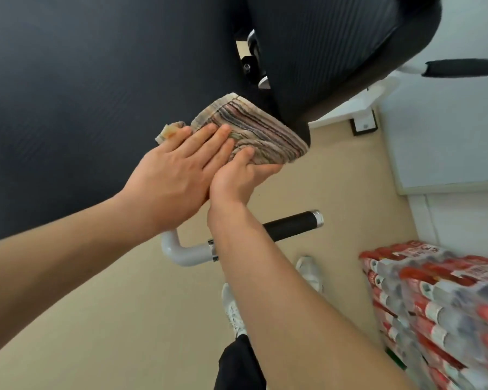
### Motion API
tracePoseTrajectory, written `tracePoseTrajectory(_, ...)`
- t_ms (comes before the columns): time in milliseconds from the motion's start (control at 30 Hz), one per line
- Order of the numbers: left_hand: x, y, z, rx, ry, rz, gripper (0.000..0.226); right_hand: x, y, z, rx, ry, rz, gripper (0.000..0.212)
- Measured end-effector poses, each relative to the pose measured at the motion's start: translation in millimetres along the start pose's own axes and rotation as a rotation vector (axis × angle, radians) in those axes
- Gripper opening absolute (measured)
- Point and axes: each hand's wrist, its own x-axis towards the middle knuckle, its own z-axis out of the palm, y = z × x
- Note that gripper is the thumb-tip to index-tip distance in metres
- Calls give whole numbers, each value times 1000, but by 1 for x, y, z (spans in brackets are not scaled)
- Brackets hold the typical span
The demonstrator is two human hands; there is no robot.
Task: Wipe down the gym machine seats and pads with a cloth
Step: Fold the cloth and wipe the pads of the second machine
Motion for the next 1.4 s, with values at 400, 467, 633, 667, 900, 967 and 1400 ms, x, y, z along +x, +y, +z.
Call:
tracePoseTrajectory(400,100,41,-11,-32,0,102,69,87,-53,-39,109,-41,179,49)
tracePoseTrajectory(467,74,37,-5,39,8,83,68,76,-49,-30,84,32,111,45)
tracePoseTrajectory(633,-54,-12,1,98,-19,-14,68,-42,6,4,-11,-84,133,57)
tracePoseTrajectory(667,-76,-20,0,110,-52,-37,70,-62,14,8,-17,-133,170,58)
tracePoseTrajectory(900,-48,-13,3,65,-47,-86,70,-41,-6,22,6,49,277,53)
tracePoseTrajectory(967,-16,-4,2,53,-26,-41,69,-20,-14,16,21,106,203,53)
tracePoseTrajectory(1400,-229,-116,31,199,83,83,61,-229,128,61,-12,-308,-110,86)
